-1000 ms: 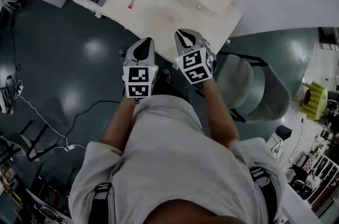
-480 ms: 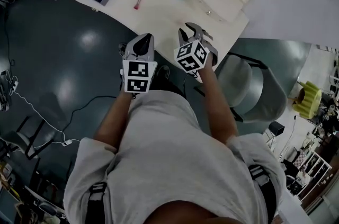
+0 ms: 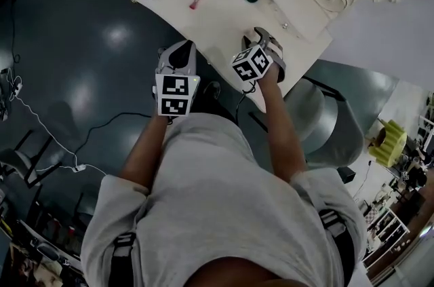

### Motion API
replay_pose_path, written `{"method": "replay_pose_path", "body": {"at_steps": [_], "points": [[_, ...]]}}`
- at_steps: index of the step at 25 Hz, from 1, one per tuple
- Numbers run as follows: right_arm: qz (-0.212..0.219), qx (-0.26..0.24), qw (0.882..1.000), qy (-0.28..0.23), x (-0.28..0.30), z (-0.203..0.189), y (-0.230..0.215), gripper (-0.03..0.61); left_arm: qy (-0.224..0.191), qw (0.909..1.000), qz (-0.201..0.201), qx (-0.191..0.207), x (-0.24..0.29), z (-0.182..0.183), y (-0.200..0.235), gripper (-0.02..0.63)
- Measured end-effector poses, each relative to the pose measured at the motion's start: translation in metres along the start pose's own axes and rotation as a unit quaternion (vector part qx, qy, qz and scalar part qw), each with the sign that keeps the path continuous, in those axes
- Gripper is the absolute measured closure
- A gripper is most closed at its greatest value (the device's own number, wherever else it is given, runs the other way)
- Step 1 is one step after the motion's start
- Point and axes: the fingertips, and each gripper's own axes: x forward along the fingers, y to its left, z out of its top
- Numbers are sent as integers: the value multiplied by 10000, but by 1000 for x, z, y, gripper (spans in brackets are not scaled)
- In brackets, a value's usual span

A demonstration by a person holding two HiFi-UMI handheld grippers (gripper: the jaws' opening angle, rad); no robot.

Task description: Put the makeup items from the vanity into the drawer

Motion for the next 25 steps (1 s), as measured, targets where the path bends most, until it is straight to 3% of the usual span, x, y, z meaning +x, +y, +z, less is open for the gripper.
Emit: {"method": "replay_pose_path", "body": {"at_steps": [6, 13, 20, 25], "points": [[27, 36, 9999, 112, 14, -4, 0, 409, 24, 10000, 22, -39, 3, -2, 5, 611], [-17, 14, 9995, -326, 3, 23, -3, 423, -29, 9998, 144, -156, 8, 3, 19, 611], [519, 713, 9917, -938, -12, 73, 4, 423, -156, 9991, 289, -276, 9, 15, 39, 611], [1165, 1697, 9662, -1551, -27, 122, 8, 423, -261, 9979, 451, -378, 6, 22, 61, 611]]}}
